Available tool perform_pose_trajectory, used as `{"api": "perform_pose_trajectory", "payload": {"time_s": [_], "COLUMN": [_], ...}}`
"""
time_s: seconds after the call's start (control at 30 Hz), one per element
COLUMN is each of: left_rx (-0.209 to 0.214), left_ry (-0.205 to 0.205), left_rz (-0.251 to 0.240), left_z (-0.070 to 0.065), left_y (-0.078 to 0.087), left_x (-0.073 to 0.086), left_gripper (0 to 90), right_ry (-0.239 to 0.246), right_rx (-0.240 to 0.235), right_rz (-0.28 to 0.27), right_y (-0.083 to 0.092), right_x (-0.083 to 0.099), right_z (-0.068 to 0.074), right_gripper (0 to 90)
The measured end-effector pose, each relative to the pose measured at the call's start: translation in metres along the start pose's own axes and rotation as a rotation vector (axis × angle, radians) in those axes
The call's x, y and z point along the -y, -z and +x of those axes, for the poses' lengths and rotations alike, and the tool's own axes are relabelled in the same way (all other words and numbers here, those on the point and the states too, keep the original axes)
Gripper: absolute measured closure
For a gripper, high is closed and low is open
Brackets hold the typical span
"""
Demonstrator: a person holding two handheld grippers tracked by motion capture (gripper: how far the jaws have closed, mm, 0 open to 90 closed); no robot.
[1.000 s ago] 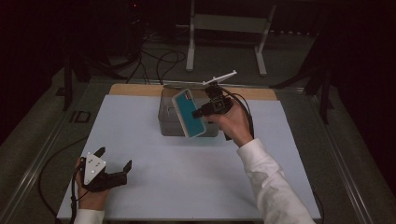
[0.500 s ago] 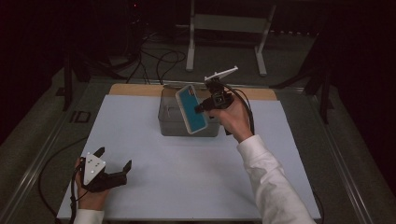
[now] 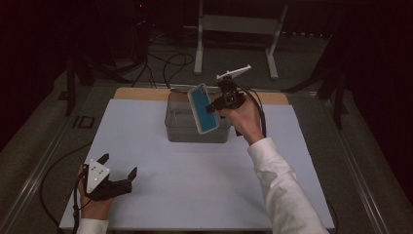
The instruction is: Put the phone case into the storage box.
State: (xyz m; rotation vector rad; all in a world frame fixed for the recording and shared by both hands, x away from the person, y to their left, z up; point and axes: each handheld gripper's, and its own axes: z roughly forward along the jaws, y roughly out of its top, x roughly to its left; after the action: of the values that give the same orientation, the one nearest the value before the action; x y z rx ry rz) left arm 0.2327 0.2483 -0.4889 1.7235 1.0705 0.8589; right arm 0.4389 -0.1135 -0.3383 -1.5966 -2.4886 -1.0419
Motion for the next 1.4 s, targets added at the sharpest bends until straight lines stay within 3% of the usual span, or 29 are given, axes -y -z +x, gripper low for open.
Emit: {"api": "perform_pose_trajectory", "payload": {"time_s": [1.0, 1.4], "left_rx": [0.006, 0.007], "left_ry": [0.002, 0.005], "left_rz": [0.001, 0.000], "left_z": [0.000, 0.000], "left_y": [0.000, 0.000], "left_x": [0.000, 0.000], "left_gripper": [0.1, 0.1], "right_ry": [-0.080, -0.117], "right_rx": [0.066, 0.140], "right_rz": [-0.029, -0.046], "right_y": [-0.003, -0.007], "right_x": [-0.011, -0.013], "right_z": [-0.018, -0.024], "right_gripper": [82.1, 82.1]}}
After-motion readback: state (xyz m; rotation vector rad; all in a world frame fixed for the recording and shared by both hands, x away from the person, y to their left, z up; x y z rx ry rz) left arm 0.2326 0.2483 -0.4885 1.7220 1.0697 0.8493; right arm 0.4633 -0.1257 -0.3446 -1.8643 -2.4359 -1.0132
